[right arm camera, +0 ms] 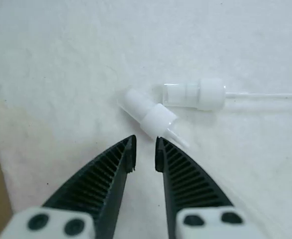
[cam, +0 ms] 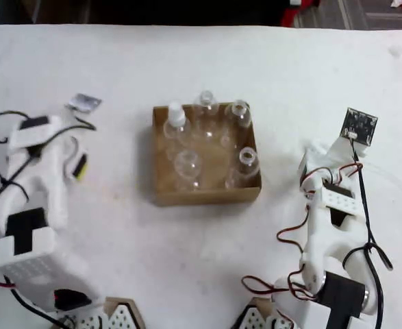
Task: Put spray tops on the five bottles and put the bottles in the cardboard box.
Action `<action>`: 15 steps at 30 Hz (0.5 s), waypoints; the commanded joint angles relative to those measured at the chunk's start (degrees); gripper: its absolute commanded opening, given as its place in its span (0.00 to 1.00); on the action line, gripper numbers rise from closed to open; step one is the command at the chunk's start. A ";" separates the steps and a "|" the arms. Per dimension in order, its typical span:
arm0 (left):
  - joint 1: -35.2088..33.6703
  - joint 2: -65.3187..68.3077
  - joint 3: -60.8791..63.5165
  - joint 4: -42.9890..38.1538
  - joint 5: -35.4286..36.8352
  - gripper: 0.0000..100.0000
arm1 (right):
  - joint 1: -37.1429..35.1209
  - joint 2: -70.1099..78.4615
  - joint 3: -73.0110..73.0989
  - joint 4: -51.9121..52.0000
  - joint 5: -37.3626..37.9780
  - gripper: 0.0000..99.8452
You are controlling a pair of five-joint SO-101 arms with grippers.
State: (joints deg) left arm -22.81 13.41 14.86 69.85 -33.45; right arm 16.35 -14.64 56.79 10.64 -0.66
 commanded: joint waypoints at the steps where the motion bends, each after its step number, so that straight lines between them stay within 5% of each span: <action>1: -3.12 -0.48 -9.41 3.60 -3.87 0.02 | -0.66 -0.13 -1.93 -1.19 0.62 0.05; 6: -3.65 -1.10 -16.88 14.59 -2.90 0.02 | -0.66 -0.13 -1.93 -1.19 0.62 0.05; 9: -4.88 -0.57 -23.82 20.13 6.51 0.02 | -0.66 -0.13 -1.93 -1.19 0.62 0.05; 15: -12.70 -0.48 -33.93 9.93 18.37 0.02 | -0.66 -0.13 -1.85 -1.19 0.62 0.05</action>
State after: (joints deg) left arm -30.90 13.41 -11.43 87.43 -20.62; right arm 16.35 -14.64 56.79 10.64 -0.66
